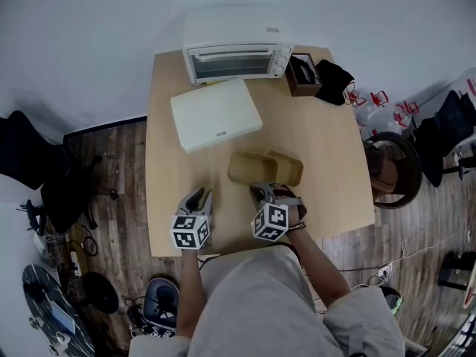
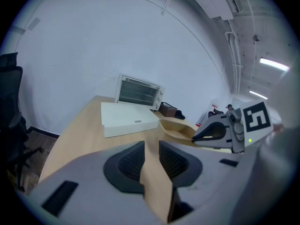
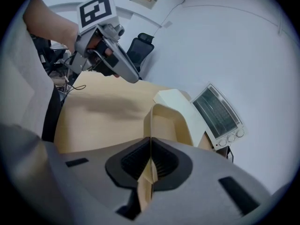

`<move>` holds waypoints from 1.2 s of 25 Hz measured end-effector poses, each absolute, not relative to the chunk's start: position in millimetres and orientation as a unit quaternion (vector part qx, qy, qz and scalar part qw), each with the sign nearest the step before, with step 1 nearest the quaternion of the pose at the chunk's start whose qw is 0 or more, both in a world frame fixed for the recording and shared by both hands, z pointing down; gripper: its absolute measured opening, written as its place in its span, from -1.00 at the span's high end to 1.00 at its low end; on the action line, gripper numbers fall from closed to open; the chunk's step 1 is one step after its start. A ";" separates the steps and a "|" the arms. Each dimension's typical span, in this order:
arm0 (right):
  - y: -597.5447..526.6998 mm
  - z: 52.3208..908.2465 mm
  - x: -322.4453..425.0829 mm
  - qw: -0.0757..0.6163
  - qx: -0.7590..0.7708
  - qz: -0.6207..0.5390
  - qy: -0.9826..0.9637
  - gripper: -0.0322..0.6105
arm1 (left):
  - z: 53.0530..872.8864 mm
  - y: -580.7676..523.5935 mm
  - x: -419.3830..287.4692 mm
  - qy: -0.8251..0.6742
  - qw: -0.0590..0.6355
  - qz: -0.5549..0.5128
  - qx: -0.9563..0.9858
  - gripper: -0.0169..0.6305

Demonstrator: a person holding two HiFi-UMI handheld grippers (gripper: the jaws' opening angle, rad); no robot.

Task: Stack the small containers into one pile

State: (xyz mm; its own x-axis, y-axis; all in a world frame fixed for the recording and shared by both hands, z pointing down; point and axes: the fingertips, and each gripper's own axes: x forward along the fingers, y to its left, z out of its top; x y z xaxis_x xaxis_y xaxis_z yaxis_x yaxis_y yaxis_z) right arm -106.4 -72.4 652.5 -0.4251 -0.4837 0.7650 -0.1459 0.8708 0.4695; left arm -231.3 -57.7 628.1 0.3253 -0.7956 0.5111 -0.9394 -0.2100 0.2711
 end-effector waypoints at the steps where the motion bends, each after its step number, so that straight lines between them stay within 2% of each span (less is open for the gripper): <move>1: -77.6 652.1 -97.4 0.504 0.198 -0.168 -0.824 0.85 | 628.5 -59.0 -229.4 -0.564 0.273 0.132 0.768 0.67; 14: -106.6 664.6 -14.8 0.534 0.250 -0.157 -0.792 0.85 | 626.3 -75.4 -213.1 -0.548 0.268 0.142 0.779 0.67; 30: -105.4 691.6 -0.9 0.540 0.257 -0.142 -0.788 0.85 | 639.3 -76.7 -216.6 -0.548 0.277 0.152 0.775 0.67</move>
